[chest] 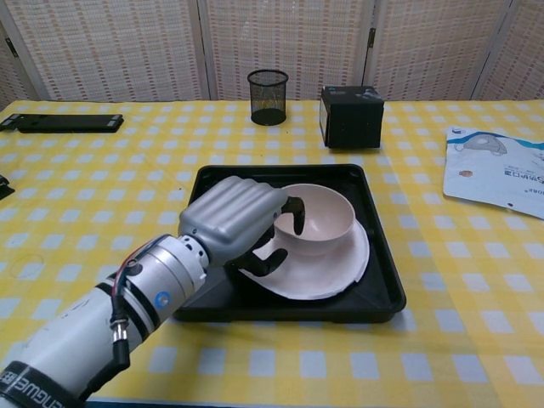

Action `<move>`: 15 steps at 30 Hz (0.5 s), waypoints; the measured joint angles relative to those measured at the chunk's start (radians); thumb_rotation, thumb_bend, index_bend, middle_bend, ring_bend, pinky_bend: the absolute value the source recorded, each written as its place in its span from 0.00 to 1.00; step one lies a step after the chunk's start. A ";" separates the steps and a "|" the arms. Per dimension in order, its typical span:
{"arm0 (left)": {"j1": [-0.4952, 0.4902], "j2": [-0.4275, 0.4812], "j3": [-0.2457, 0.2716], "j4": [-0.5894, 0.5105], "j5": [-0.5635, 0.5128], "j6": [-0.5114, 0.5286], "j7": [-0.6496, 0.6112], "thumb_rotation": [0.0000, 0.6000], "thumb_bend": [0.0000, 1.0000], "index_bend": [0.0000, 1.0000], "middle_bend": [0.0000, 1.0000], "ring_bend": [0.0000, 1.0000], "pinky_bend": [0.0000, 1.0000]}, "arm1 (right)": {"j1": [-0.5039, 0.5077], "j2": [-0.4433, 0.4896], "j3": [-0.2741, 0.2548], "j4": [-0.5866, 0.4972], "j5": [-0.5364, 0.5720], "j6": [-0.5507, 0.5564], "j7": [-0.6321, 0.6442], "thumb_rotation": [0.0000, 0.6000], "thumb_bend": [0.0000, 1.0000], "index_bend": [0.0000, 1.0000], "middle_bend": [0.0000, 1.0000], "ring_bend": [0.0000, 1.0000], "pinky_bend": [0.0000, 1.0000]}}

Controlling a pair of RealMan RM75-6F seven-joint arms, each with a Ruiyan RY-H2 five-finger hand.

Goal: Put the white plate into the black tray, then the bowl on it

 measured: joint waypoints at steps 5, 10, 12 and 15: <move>0.006 0.026 0.005 -0.052 0.017 0.018 0.002 1.00 0.36 0.21 1.00 1.00 1.00 | 0.002 -0.001 0.001 -0.008 0.001 -0.008 -0.013 1.00 0.31 0.00 0.00 0.00 0.00; 0.020 0.062 0.012 -0.112 0.033 0.050 0.027 1.00 0.35 0.18 1.00 1.00 1.00 | 0.009 -0.002 0.002 -0.014 -0.005 -0.019 -0.027 1.00 0.31 0.00 0.00 0.00 0.00; 0.030 0.086 0.016 -0.142 0.041 0.069 0.041 1.00 0.34 0.17 1.00 1.00 1.00 | 0.012 -0.003 0.002 -0.017 -0.007 -0.027 -0.032 1.00 0.31 0.00 0.00 0.00 0.00; 0.063 0.150 0.028 -0.205 0.061 0.129 0.061 1.00 0.34 0.17 1.00 1.00 1.00 | 0.021 -0.002 0.001 -0.026 -0.014 -0.040 -0.037 1.00 0.31 0.00 0.00 0.00 0.00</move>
